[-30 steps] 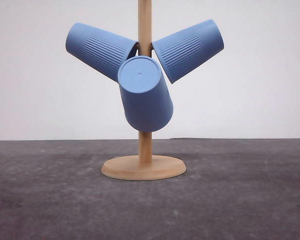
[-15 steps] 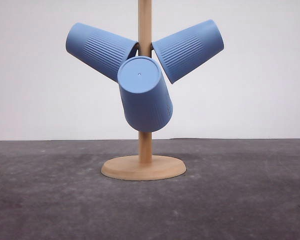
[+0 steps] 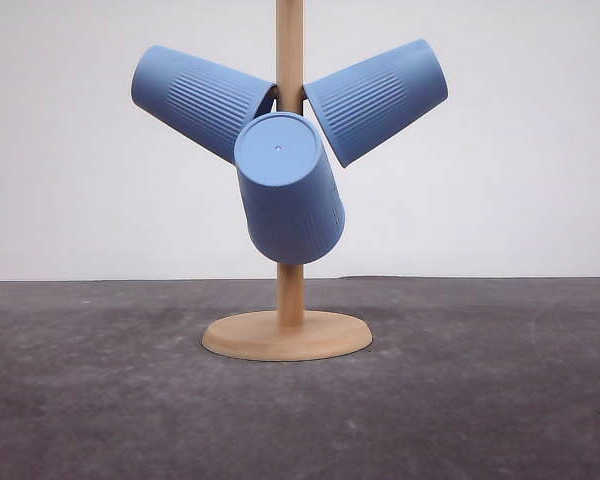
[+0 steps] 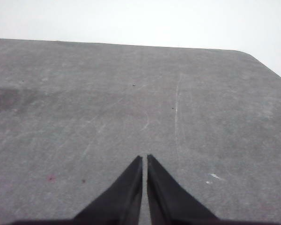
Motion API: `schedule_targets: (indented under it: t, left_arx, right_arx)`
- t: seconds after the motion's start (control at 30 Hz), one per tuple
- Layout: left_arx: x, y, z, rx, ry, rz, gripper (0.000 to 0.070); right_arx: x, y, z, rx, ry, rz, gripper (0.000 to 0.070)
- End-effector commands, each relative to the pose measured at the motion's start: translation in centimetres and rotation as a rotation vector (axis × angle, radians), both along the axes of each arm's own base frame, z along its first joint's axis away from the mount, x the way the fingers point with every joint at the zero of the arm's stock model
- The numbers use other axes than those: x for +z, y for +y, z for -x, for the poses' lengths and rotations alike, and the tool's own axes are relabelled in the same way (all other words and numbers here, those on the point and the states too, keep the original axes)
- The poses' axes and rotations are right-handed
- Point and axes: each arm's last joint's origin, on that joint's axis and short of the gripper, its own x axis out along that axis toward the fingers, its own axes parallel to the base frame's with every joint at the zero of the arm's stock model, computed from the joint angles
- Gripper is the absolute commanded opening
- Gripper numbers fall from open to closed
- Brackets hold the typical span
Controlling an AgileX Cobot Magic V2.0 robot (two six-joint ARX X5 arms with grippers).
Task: Place three cups
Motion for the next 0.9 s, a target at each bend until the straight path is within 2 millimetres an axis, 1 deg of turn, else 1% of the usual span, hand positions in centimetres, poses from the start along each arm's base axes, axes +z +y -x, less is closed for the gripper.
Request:
schedule_targets:
  t: [0.0,0.87]
  left_arx:
    - [-0.37,0.00,-0.09,0.000,0.000,-0.015,0.0000]
    - [-0.38,0.00,-0.09,0.000,0.001,-0.015,0.0000]
  right_arx:
    - [0.02,-0.03,-0.02,-0.007,-0.008,-0.013,0.0015]
    - [0.03,-0.03,-0.02,-0.007,-0.008,-0.013,0.0015]
